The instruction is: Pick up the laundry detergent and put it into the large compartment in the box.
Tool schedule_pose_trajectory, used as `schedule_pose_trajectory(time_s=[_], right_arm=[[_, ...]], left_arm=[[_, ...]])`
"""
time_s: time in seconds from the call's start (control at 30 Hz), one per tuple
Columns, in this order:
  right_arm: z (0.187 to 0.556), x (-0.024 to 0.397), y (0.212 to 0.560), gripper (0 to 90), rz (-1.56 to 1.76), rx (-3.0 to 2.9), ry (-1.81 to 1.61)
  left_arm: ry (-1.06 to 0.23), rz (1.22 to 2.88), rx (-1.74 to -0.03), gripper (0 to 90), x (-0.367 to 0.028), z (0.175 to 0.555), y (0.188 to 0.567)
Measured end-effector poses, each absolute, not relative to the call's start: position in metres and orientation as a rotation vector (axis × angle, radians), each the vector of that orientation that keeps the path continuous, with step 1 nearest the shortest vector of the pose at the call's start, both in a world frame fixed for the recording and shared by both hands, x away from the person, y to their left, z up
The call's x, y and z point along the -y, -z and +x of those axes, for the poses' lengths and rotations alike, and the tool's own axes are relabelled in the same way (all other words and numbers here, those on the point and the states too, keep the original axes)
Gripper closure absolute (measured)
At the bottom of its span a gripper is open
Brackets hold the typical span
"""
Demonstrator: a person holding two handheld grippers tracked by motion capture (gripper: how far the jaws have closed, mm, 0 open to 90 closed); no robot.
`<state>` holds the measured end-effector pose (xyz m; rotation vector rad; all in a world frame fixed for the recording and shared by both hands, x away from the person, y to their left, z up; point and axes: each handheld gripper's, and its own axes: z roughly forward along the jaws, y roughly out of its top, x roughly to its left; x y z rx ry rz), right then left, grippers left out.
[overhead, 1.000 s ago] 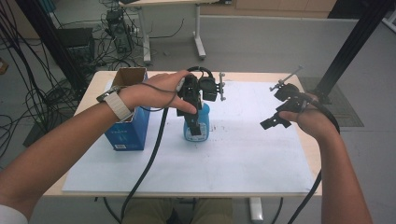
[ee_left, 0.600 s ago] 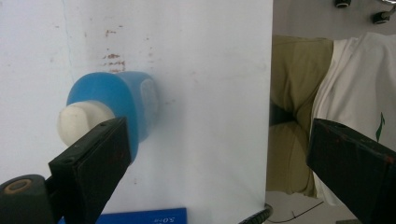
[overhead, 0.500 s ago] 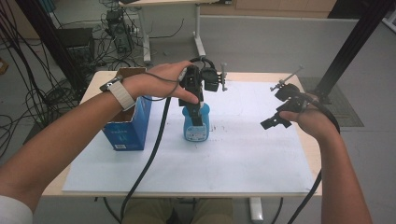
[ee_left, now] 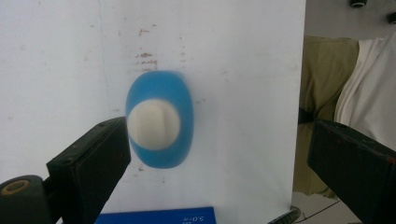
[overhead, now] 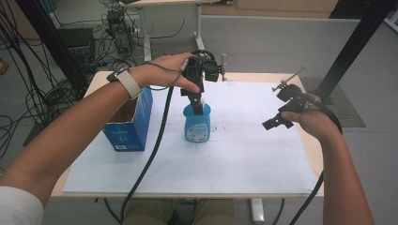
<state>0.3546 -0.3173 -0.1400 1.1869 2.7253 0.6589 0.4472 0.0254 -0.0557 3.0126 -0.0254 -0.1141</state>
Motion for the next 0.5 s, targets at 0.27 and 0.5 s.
schedule_pose_trajectory(time_s=[0.27, 0.5], right_arm=[[0.354, 0.318, 0.141, 6.7, 1.190, -2.727, -0.655], [0.354, 0.318, 0.141, 6.7, 1.190, -2.726, -0.655]], left_arm=[[0.104, 3.022, 0.025, 6.0, -0.026, 0.460, 0.062], [0.093, 3.028, 0.020, 5.4, -0.024, 0.467, 0.067]])
